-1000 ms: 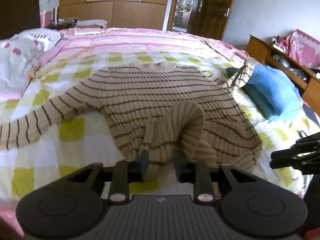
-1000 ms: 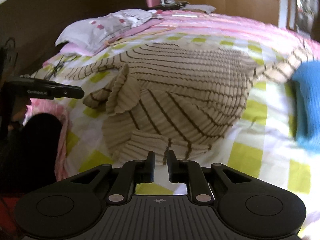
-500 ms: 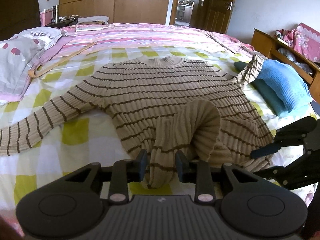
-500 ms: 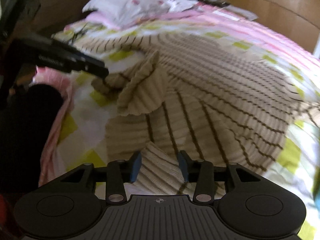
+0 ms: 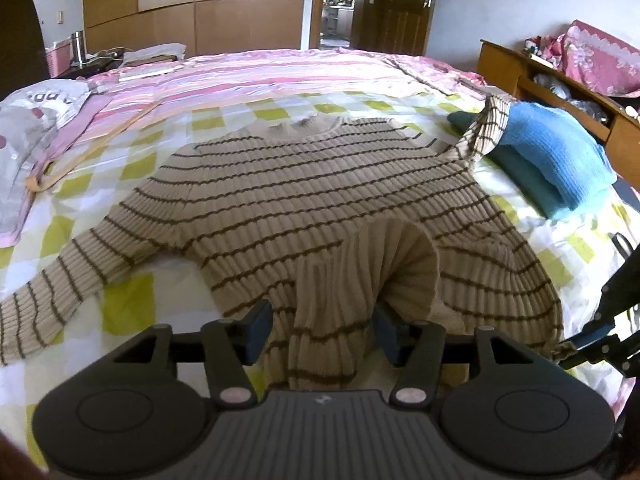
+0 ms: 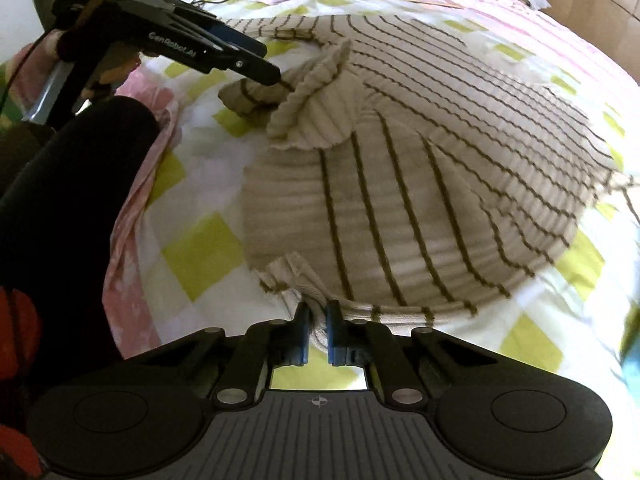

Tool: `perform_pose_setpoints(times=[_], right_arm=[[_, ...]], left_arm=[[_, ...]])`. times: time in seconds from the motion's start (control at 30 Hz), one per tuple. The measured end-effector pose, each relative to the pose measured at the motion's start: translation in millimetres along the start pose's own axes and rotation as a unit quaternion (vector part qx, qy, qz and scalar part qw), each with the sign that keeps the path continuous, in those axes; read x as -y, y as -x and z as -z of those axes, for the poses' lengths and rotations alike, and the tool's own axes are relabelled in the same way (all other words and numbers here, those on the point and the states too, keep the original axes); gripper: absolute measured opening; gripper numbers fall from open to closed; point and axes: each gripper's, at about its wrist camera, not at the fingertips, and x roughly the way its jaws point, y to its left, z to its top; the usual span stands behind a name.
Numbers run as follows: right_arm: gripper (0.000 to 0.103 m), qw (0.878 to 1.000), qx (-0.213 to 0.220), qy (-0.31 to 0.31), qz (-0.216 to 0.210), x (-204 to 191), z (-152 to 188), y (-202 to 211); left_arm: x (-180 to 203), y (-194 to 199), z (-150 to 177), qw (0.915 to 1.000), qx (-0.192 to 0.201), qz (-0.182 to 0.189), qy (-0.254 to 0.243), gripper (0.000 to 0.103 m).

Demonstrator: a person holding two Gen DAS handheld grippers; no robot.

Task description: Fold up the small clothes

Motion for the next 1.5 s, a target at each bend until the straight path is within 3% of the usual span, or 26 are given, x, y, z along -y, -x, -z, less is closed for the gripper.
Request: perform_pose_setpoints(times=[0.3,0.57,0.7,0.8,1.3,1.5], right_arm=[[0.006,0.999,-0.031,-0.018,0.020,11,21,9],[0.006,0.998,-0.049,-0.007,0.037,13,26,12],[0.006,0.998,-0.050,-0.009,0.042,11,28,13],[0.006,0.998,-0.048,-0.015,0.047,12,29,17],[0.007,0.996,-0.047,-0.016,0.075,13,33,33],[0.011,0.994,-0.061,-0.022,0.084,11,37,35]], left_arm=[[-3,6,0,0.9999,-0.002,0.010,-0.012,0.060],[12,-16,4,0.9988,-0.021,0.041,-0.018,0.057],[25,-22,7,0.9972,-0.044,0.038,-0.047,0.018],[32,-14,15,0.9959,-0.046,0.034,-0.071,0.013],[52,39,55,0.9845,-0.108,0.067,-0.121,0.012],[49,60,56,0.9891,-0.096,0.062,-0.092,0.013]])
